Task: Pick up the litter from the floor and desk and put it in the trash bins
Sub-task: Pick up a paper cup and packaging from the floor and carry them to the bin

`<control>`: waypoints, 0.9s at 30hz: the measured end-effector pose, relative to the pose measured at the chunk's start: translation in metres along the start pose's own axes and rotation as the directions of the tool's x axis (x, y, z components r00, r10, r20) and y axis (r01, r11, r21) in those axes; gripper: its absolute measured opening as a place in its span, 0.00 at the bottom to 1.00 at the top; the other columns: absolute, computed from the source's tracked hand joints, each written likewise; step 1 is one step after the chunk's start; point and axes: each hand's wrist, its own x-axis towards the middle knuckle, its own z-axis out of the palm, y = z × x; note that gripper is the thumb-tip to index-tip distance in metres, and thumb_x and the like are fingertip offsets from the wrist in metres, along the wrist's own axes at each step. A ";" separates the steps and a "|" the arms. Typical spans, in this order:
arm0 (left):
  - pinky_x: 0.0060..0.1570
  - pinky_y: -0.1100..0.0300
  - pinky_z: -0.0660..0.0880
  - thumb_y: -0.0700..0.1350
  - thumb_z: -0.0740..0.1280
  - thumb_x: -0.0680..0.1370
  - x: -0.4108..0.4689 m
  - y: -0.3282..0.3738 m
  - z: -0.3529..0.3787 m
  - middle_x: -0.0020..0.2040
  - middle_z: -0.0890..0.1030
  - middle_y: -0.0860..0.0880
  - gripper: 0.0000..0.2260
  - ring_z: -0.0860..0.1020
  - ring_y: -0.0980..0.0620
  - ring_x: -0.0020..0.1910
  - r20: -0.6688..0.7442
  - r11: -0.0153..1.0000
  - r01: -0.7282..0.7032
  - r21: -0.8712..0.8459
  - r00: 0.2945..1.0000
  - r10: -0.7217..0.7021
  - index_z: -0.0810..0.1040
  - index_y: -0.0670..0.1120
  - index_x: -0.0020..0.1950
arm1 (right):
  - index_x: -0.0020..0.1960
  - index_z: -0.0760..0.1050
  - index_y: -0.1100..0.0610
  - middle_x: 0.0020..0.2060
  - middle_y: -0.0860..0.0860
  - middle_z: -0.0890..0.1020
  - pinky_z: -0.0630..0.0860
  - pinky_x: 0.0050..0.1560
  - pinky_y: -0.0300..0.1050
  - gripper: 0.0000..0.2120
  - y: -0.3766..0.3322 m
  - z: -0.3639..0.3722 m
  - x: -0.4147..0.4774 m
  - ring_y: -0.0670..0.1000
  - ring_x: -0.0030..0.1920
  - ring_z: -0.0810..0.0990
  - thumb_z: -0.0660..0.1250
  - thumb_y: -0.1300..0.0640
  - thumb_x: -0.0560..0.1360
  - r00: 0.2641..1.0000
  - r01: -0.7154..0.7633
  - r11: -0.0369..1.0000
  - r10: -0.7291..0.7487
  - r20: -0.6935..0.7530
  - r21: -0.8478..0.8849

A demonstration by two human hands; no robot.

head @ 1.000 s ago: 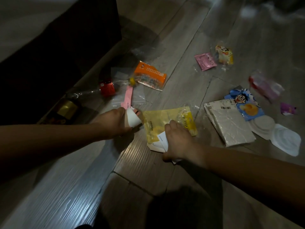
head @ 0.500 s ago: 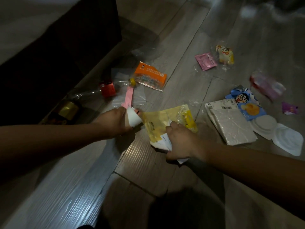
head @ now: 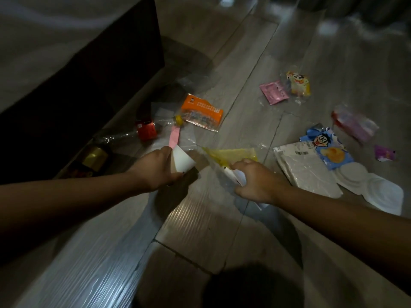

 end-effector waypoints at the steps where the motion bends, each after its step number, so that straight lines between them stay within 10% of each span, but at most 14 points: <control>1: 0.51 0.54 0.77 0.55 0.72 0.71 0.001 0.002 -0.002 0.62 0.75 0.46 0.31 0.75 0.49 0.55 -0.010 1.000 -0.007 -0.027 1.000 0.007 0.65 0.47 0.68 | 0.62 0.75 0.55 0.56 0.54 0.77 0.74 0.52 0.46 0.22 0.000 -0.005 -0.002 0.54 0.53 0.76 0.71 0.53 0.69 0.999 -0.016 0.998 0.018 -0.035 0.054; 13: 0.31 0.75 0.68 0.51 0.73 0.71 0.029 0.093 -0.084 0.52 0.76 0.53 0.25 0.74 0.62 0.42 -0.189 0.936 -0.073 -0.346 0.982 0.007 0.70 0.47 0.65 | 0.52 0.76 0.53 0.46 0.46 0.79 0.75 0.40 0.40 0.14 -0.011 -0.115 -0.014 0.45 0.46 0.78 0.72 0.54 0.67 0.929 -0.167 0.838 0.310 -0.201 0.519; 27: 0.29 0.78 0.70 0.51 0.75 0.69 -0.090 0.327 -0.436 0.42 0.79 0.56 0.17 0.77 0.72 0.39 -0.308 0.831 -0.226 -0.508 0.949 0.070 0.76 0.48 0.54 | 0.41 0.73 0.45 0.40 0.37 0.77 0.71 0.33 0.25 0.15 -0.157 -0.534 -0.144 0.33 0.37 0.77 0.69 0.65 0.71 0.770 0.030 0.723 0.424 -0.478 0.690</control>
